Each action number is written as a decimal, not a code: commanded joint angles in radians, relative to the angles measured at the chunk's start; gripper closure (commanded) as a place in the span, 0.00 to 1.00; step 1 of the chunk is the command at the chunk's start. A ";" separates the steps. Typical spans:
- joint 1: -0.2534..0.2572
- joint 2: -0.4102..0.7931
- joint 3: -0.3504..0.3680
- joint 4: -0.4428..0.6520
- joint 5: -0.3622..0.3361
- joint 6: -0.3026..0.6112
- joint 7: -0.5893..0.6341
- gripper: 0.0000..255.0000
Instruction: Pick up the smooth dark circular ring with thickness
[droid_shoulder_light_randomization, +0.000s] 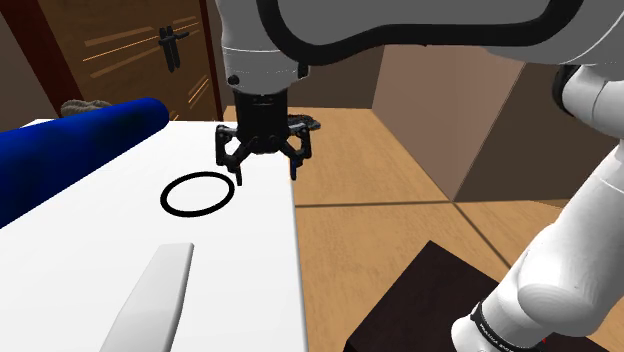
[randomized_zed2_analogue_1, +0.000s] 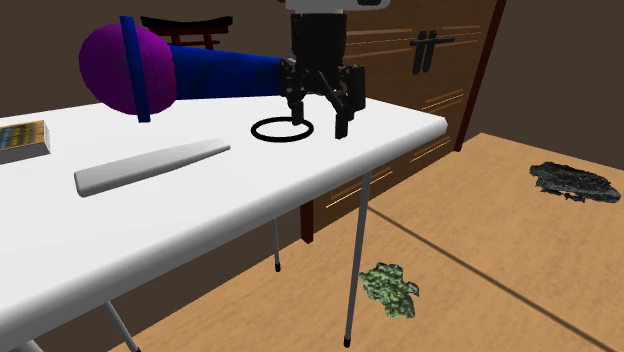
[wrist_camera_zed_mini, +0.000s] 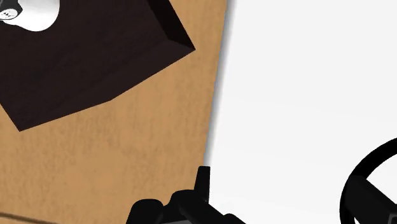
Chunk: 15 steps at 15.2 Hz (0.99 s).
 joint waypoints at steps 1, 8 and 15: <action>0.044 0.135 0.028 0.144 -0.095 -0.041 0.122 0.00; 0.148 0.311 0.011 0.319 -0.213 -0.079 0.255 0.00; 0.126 0.289 0.012 0.227 -0.199 -0.006 0.254 1.00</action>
